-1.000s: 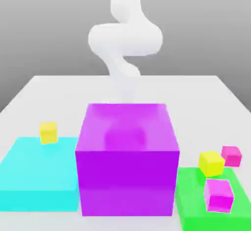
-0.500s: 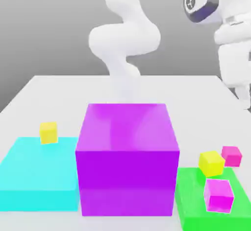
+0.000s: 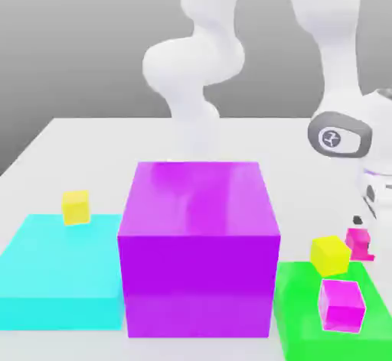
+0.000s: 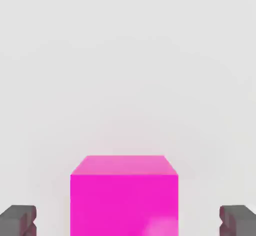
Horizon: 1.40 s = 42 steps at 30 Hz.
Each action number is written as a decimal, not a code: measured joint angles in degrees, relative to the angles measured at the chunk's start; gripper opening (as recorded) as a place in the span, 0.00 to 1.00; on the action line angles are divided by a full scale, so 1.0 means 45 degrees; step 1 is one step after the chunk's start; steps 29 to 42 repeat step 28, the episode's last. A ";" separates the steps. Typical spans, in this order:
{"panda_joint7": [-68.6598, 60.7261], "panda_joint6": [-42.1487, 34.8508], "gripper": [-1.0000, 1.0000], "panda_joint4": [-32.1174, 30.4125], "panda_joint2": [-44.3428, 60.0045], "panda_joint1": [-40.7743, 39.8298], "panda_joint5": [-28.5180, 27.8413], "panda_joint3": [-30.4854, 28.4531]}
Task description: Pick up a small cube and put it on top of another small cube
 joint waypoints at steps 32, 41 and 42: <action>-0.6085 -0.5157 1.00 0.3263 -0.1985 -0.4779 0.3223 -0.0923; -0.6085 -0.5157 1.00 0.3263 -0.1985 -0.4779 0.3223 -0.0923; -0.6085 -0.5157 1.00 0.3263 -0.1985 -0.4779 0.3223 -0.0923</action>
